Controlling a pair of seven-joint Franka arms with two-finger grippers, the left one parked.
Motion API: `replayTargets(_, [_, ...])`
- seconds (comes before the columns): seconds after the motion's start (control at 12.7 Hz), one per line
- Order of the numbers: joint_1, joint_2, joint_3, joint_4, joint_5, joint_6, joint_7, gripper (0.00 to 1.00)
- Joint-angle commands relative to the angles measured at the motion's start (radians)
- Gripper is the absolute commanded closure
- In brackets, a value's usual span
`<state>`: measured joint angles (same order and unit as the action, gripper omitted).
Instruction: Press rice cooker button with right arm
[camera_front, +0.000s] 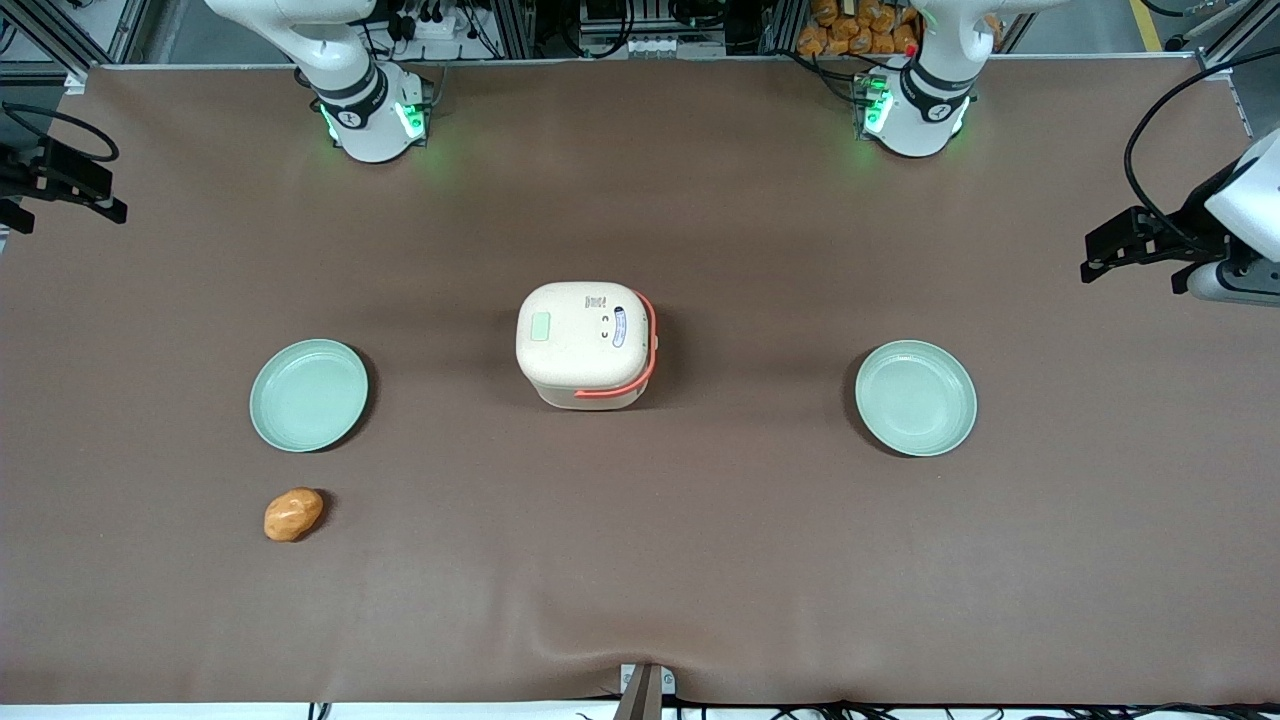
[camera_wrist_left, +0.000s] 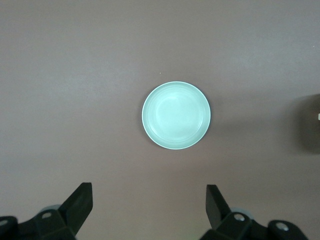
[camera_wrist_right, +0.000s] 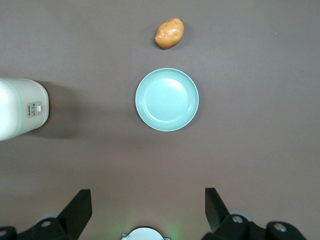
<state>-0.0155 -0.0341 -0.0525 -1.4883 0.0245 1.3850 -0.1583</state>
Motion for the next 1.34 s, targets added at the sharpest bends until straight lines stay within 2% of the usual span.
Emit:
replayTargets(0.0, [-0.014,-0.013,0.010,-0.013,0.000,0.020,0.005,0.00])
replayTargets(0.31, [-0.037,0.025,0.005,0.074,0.003,0.037,0.006,0.00])
replayTargets(0.55, [-0.034,0.026,0.006,0.071,0.011,0.043,-0.004,0.00])
replayTargets(0.94, [0.029,0.033,0.013,0.069,0.009,0.045,0.009,0.00])
replayTargets(1.1, [0.086,0.045,0.013,0.069,0.009,0.048,0.081,0.28])
replayTargets(1.26, [0.182,0.066,0.013,0.069,-0.003,0.071,0.190,0.54])
